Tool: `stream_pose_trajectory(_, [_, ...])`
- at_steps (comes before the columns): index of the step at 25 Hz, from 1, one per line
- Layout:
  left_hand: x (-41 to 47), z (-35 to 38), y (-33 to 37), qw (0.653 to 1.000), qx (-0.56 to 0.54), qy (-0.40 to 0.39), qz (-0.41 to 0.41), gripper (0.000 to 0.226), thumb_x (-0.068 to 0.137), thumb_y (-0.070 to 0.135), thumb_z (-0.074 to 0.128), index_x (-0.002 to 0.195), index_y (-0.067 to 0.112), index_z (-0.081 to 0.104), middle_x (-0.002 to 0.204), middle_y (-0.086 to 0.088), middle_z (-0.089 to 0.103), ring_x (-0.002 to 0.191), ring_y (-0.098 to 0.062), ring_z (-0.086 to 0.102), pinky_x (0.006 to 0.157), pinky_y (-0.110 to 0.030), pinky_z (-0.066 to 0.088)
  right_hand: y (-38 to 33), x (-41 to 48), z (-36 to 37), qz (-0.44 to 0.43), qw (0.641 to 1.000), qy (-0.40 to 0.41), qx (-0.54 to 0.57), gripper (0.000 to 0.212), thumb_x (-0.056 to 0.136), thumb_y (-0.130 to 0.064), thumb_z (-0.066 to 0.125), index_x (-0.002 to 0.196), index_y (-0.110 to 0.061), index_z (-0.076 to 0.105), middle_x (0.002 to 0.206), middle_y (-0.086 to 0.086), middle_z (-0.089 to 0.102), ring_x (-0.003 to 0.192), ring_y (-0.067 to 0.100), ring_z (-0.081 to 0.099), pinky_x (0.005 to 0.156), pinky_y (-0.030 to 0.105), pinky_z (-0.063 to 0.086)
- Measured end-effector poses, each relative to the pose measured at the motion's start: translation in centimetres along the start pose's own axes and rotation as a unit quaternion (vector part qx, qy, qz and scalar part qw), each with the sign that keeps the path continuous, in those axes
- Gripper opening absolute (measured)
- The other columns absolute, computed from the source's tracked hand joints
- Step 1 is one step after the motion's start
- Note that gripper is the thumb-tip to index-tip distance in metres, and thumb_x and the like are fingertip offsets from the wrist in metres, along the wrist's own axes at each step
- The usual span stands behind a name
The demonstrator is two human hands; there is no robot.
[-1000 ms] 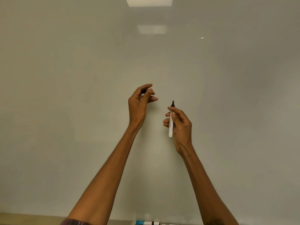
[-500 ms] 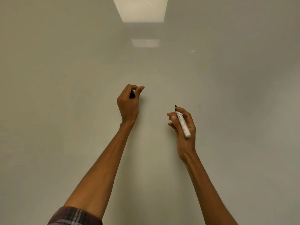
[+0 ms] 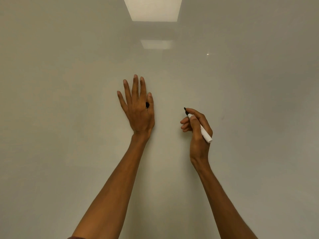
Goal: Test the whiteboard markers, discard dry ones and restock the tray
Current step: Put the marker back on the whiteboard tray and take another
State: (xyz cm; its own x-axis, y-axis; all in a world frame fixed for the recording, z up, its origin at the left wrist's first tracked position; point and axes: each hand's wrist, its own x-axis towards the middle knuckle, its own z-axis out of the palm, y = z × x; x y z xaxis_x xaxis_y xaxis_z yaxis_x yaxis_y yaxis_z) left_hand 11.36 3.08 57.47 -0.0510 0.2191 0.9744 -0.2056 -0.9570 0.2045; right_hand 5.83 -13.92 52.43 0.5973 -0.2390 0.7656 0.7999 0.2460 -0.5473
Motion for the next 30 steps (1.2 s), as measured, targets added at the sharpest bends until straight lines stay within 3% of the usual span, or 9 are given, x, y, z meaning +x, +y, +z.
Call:
stream_pose_trajectory(9, [0.1,-0.3,-0.1,0.998,0.020,-0.058,-0.009,0.055,0.107,0.037,0.033,0.155,0.012,0.025,0.163,-0.007,0.023,0.152,-0.034,0.013,0.122,-0.057,0.009,-0.5,1.9,2.0,-0.049,0.997,0.001,-0.056,0.026,0.099,-0.017,0.057,0.121,-0.009,0.065,0.100,0.010,0.071,0.082,0.019,0.067,0.073,0.021,0.053])
stream_pose_trajectory(13, [0.1,-0.5,-0.3,0.998,0.001,-0.065,-0.006,0.057,0.107,0.042,0.031,0.155,0.012,0.026,0.162,-0.008,0.024,0.151,-0.035,0.014,0.122,-0.058,0.010,-0.7,2.4,2.7,-0.072,0.991,0.012,-0.109,0.027,0.093,-0.017,0.065,0.120,-0.012,0.065,0.099,-0.006,0.071,0.086,0.010,0.069,0.076,0.024,0.057])
stream_pose_trajectory(15, [0.1,-0.6,-0.3,0.997,-0.009,-0.072,-0.004,0.060,0.106,0.046,0.030,0.155,0.012,0.026,0.163,-0.007,0.024,0.152,-0.034,0.012,0.122,-0.058,0.009,-0.6,2.6,2.8,-0.109,0.983,0.019,-0.145,0.025,0.093,-0.014,0.066,0.118,-0.012,0.067,0.099,-0.014,0.070,0.088,0.002,0.068,0.077,0.019,0.056])
stream_pose_trajectory(20, [0.3,-1.3,-0.1,0.995,-0.052,-0.081,0.016,0.075,0.096,0.057,0.027,0.156,0.014,0.016,0.162,-0.003,0.025,0.152,-0.033,0.009,0.121,-0.059,0.002,0.0,3.4,3.4,-0.197,0.959,0.021,-0.201,0.026,0.093,-0.013,0.065,0.118,-0.005,0.069,0.102,0.000,0.072,0.091,0.007,0.069,0.080,0.029,0.058])
stream_pose_trajectory(24, [0.2,-1.5,0.0,0.995,-0.068,-0.069,0.011,0.078,0.093,0.059,0.028,0.156,0.014,0.019,0.161,0.006,0.017,0.152,-0.026,0.004,0.121,-0.062,0.003,0.1,4.4,4.3,-0.233,0.945,0.024,-0.230,0.027,0.094,-0.016,0.064,0.118,-0.006,0.068,0.103,0.003,0.073,0.090,0.012,0.069,0.078,0.036,0.059])
stream_pose_trajectory(30, [0.3,-1.4,-0.2,0.995,-0.042,-0.093,0.009,0.081,0.094,0.063,0.020,0.157,0.013,0.012,0.163,0.000,0.021,0.153,-0.026,0.002,0.121,-0.060,0.001,0.2,5.3,4.6,-0.260,0.923,0.005,-0.284,0.030,0.092,-0.019,0.064,0.119,-0.006,0.068,0.101,0.004,0.073,0.086,0.017,0.068,0.074,0.037,0.058])
